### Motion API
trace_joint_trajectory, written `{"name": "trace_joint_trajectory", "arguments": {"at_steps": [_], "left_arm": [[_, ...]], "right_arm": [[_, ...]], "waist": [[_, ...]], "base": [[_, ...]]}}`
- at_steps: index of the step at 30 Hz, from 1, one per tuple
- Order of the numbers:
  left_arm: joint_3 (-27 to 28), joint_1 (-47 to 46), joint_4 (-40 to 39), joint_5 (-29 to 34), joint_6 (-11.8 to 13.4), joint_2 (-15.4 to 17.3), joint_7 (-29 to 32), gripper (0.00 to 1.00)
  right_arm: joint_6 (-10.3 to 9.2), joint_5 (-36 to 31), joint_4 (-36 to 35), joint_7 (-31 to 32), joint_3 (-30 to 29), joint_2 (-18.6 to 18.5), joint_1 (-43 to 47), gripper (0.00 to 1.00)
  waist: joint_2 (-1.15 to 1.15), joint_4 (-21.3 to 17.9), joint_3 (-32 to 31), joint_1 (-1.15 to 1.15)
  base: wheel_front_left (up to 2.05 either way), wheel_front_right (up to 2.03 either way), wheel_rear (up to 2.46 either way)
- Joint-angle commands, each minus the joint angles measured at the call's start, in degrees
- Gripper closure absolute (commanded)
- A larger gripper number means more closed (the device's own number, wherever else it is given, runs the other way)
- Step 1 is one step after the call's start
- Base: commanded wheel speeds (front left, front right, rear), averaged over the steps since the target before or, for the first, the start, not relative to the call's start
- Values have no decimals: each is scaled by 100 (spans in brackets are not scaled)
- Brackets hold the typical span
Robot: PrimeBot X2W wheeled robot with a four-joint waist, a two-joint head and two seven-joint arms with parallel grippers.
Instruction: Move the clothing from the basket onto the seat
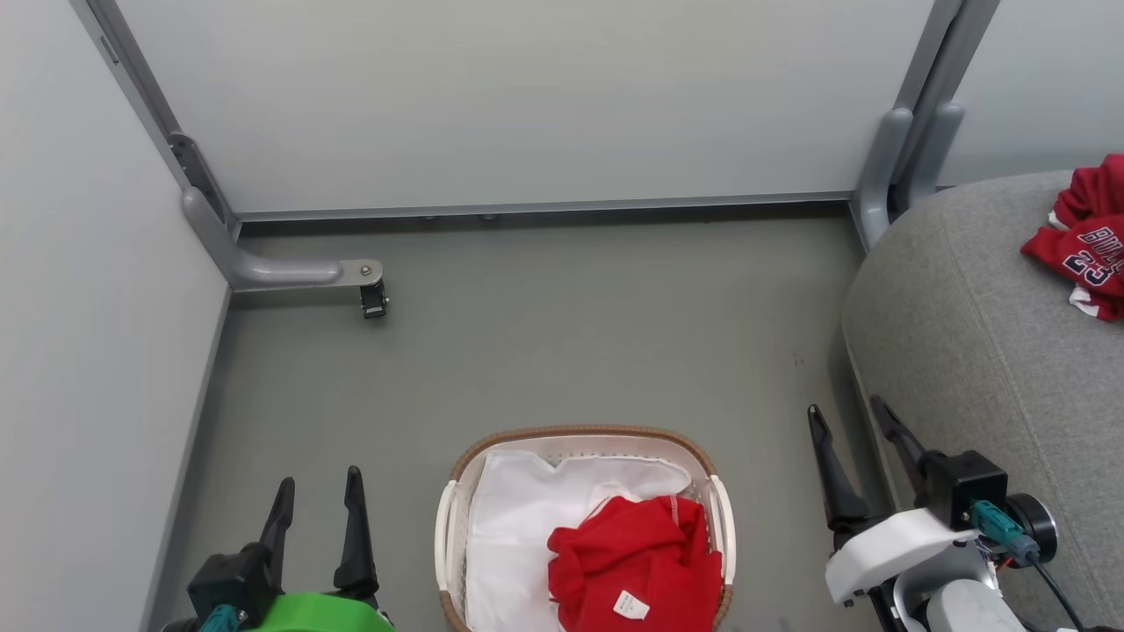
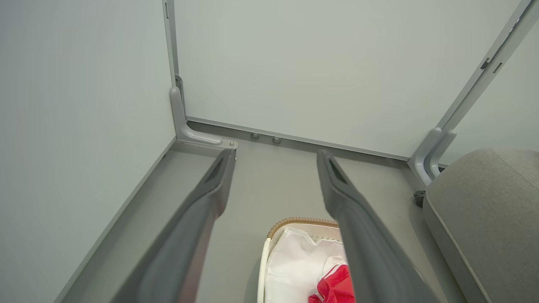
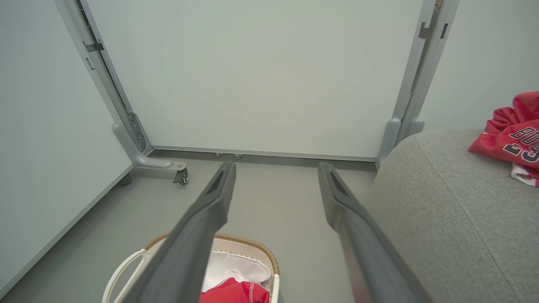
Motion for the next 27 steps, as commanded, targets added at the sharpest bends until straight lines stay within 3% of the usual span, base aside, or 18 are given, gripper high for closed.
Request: {"name": "trace_joint_trajectory", "arguments": {"at_steps": [1,15,27], "left_arm": [[26,59,-12,16,-12,8,1,0],[26,-49,-32,19,-5,8,1,0],[-213,-1051,161,489,-261,8,2,0]], "right_arm": [[-6,21,20,-30,-11,-20,46,0],[-6,23,52,-30,-40,-20,-60,0],[-6,-238,-266,-30,-474,-21,-368,0]], "waist": [[0,1,9,0],[0,-16,77,0],[0,-246,712,0]], "base": [[0,0,0],[0,0,0],[0,0,0]]}}
